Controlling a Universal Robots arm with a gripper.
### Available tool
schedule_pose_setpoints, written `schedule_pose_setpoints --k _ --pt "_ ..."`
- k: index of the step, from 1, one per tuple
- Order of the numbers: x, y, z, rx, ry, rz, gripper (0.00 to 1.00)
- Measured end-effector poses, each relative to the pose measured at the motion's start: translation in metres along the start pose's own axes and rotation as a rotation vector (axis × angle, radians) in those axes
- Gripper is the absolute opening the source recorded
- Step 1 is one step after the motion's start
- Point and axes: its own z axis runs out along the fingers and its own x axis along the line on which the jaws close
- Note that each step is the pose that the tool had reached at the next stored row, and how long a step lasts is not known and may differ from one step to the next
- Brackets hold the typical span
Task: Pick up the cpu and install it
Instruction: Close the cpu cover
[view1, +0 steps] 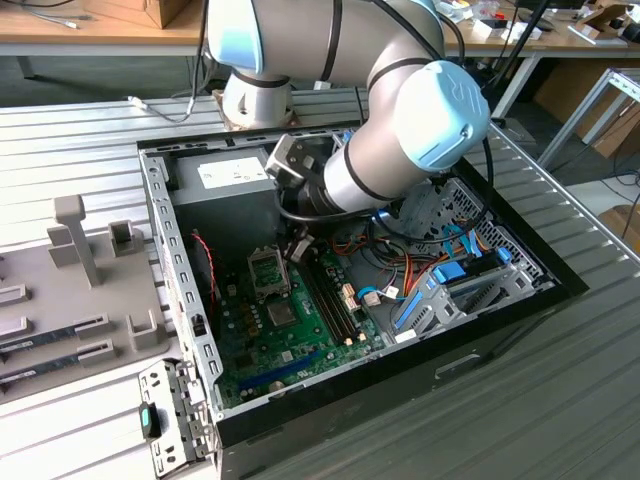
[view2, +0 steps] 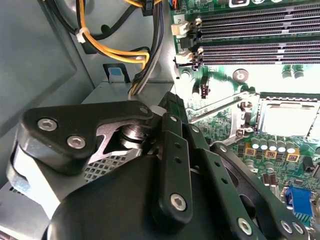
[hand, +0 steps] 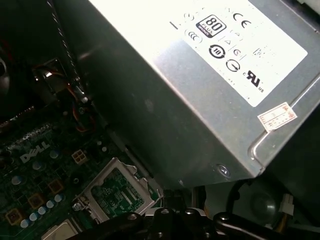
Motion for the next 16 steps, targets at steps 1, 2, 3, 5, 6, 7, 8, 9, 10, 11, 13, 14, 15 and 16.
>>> schedule_pose_setpoints --k 1,2,3,5,6,7,8,9,10,11,13,14,15,16 --pt "0.0013 -0.0009 -0.0011 -0.0036 -0.0041 -0.001 0.11" --pt "0.0020 -0.0011 -0.0022 -0.0066 -0.0074 -0.002 0.11" --pt "0.0024 -0.0012 -0.0036 -0.0098 -0.0110 -0.003 0.11" --pt "0.0027 -0.0010 -0.0052 -0.0119 -0.0134 -0.004 0.11" --pt "0.0027 -0.0008 -0.0059 -0.0124 -0.0138 -0.004 0.11" --pt "0.0028 -0.0007 -0.0069 -0.0129 -0.0145 -0.004 0.11" --pt "0.0029 -0.0006 -0.0075 -0.0133 -0.0148 -0.004 0.11" --pt "0.0031 -0.0005 -0.0083 -0.0138 -0.0154 -0.004 0.11" --pt "0.0032 -0.0006 -0.0087 -0.0144 -0.0159 -0.005 0.11" --pt "0.0038 -0.0011 -0.0092 -0.0162 -0.0175 -0.006 0.11" --pt "0.0053 -0.0020 -0.0098 -0.0187 -0.0178 -0.010 0.11" --pt "0.0059 -0.0024 -0.0101 -0.0199 -0.0167 -0.015 0.11" --pt "0.0059 -0.0024 -0.0102 -0.0208 -0.0173 -0.015 0.11" --pt "0.0059 -0.0024 -0.0103 -0.0212 -0.0177 -0.015 0.11"
